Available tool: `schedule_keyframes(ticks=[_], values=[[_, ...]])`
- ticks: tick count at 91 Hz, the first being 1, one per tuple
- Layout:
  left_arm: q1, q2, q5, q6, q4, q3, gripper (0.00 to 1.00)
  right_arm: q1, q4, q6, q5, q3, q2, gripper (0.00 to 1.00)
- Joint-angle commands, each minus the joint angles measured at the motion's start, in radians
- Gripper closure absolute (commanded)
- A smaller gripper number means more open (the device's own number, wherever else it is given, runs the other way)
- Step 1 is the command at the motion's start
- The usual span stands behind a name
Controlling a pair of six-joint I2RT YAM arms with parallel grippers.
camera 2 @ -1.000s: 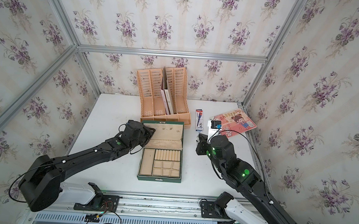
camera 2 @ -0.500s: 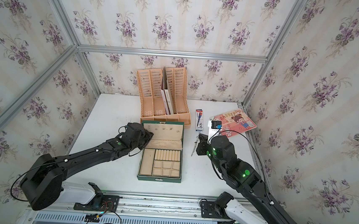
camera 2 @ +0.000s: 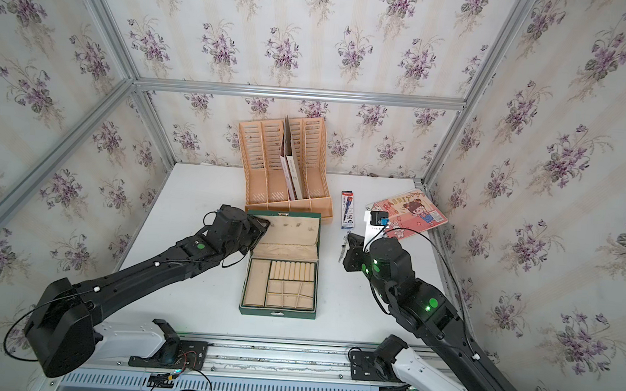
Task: Put jewelry chain into jewelry box
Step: Open the fastener on the jewelry box.
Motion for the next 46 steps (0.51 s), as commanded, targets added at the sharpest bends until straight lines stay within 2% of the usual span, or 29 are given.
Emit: schedule_keyframes(ticks=[1,33,46], values=[[-0.007,0.033,0.009,0.033,-0.038,0.031,0.49,0.0,0.022,0.008,0.004,-0.004,-0.003,1.0],[-0.01,0.101,0.005,0.029,-0.027,0.069,0.5,0.0,0.011,0.004,0.015,0.001,-0.014,1.0],[-0.008,0.102,-0.019,0.027,-0.047,0.068,0.53,0.0,0.01,0.004,0.016,-0.004,-0.015,1.0]])
